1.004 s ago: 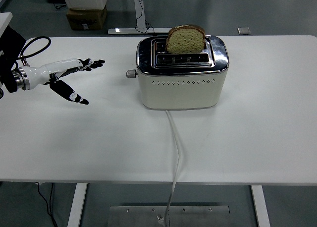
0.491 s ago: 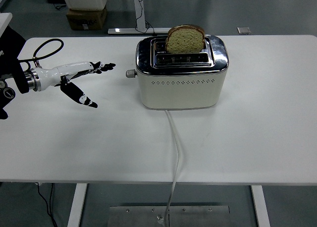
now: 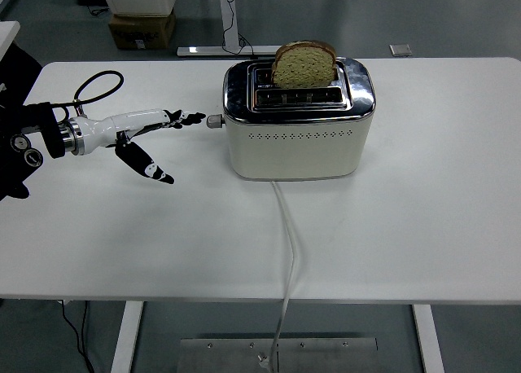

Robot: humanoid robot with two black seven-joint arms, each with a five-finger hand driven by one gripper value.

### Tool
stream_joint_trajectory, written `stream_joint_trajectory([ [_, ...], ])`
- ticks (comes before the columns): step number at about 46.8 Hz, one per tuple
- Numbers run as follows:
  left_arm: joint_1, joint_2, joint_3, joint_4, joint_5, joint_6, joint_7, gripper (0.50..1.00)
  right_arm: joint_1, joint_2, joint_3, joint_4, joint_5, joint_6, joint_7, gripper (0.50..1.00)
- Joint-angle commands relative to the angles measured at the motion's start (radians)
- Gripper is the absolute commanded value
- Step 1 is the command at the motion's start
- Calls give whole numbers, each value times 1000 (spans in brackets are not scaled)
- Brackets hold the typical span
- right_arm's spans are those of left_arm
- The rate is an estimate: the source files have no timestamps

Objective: Press down toaster

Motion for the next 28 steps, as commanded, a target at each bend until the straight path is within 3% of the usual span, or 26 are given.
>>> stream_joint_trajectory([
  [1,-3,0,0,0,-1,0,0,1000,0,0,0,0,2,0,1,1000],
  [28,11,-37,14,1,-1,28,2,1000,0,0,0,0,0,0,-1,1000],
])
